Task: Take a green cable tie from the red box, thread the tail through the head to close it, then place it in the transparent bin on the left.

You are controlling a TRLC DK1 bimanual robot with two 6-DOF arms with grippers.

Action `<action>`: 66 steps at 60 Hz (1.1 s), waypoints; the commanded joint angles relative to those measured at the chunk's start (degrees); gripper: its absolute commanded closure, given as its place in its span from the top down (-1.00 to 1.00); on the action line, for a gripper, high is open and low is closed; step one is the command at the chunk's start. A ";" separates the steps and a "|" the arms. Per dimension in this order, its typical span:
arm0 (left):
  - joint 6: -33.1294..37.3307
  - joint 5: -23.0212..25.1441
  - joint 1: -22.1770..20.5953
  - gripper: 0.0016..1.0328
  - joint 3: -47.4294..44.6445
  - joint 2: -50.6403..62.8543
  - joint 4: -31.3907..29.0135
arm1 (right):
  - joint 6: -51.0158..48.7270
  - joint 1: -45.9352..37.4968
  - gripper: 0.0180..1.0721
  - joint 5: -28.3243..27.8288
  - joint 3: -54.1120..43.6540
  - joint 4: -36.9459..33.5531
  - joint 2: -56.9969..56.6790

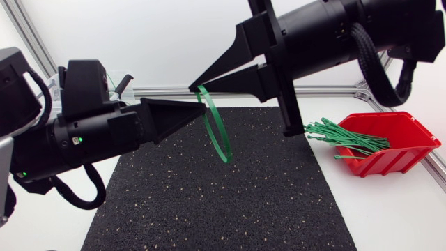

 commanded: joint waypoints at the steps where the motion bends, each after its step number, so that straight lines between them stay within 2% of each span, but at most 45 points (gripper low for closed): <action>1: -1.37 0.45 0.20 -0.94 1.29 -0.82 0.46 | 1.88 -0.46 -0.88 -0.03 -1.41 0.72 1.11; 66: -0.31 0.27 -0.42 -0.94 0.76 -1.44 0.46 | 2.05 -2.93 -0.88 -0.64 -1.33 1.25 4.62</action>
